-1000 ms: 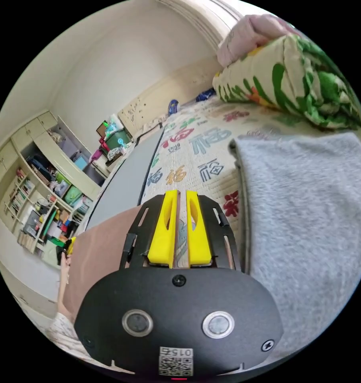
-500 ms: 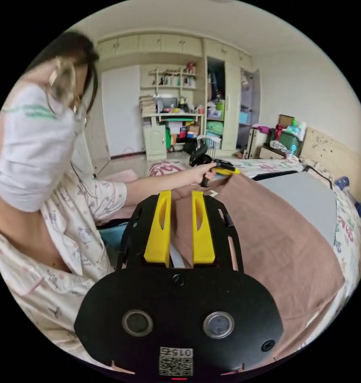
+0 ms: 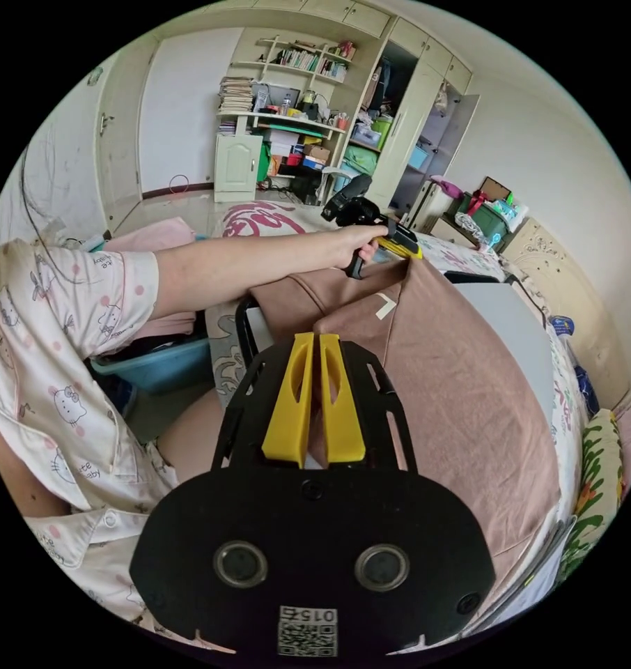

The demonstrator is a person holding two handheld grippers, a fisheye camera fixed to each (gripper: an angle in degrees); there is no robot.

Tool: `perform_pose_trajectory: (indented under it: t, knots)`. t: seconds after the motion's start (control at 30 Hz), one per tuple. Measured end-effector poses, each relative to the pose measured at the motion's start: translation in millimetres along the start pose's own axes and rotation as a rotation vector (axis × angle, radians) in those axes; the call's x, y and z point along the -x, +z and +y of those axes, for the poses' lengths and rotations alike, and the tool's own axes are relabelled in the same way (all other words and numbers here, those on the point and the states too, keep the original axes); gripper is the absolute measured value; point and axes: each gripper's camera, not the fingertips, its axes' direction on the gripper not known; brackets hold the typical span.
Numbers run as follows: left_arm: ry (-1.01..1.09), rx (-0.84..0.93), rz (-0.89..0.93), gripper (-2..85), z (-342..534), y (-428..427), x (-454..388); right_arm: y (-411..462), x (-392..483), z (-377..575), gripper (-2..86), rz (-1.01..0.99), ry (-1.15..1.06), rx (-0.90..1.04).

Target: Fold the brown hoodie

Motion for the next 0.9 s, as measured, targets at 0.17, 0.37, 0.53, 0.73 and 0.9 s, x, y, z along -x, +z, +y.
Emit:
perform_pose_trajectory:
  t: [0.17,0.37,0.53,0.73,0.9]
  knots:
    - [-0.034,0.005,0.067,0.6,29.0,15.4,26.8,34.4,-14.8,27.2,1.6,-0.038,0.099,-0.068]
    - [-0.1,-0.048,0.059,0.8,76.2,14.1,49.9,16.1,-17.5,107.7,4.9,0.045,0.114,-0.215]
    - [0.026,-0.201,-0.095,0.7,129.9,-22.7,15.1,-7.0,-35.9,194.5,4.9,0.119,0.206,-0.297]
    - [0.615,-0.084,0.14,2.1,258.2,-47.9,-101.4,10.0,-61.7,254.6,5.2,0.317,0.337,-0.246]
    - [0.979,0.123,0.256,3.6,406.5,-22.9,-153.1,41.5,-78.6,270.6,7.5,0.325,0.32,-0.208]
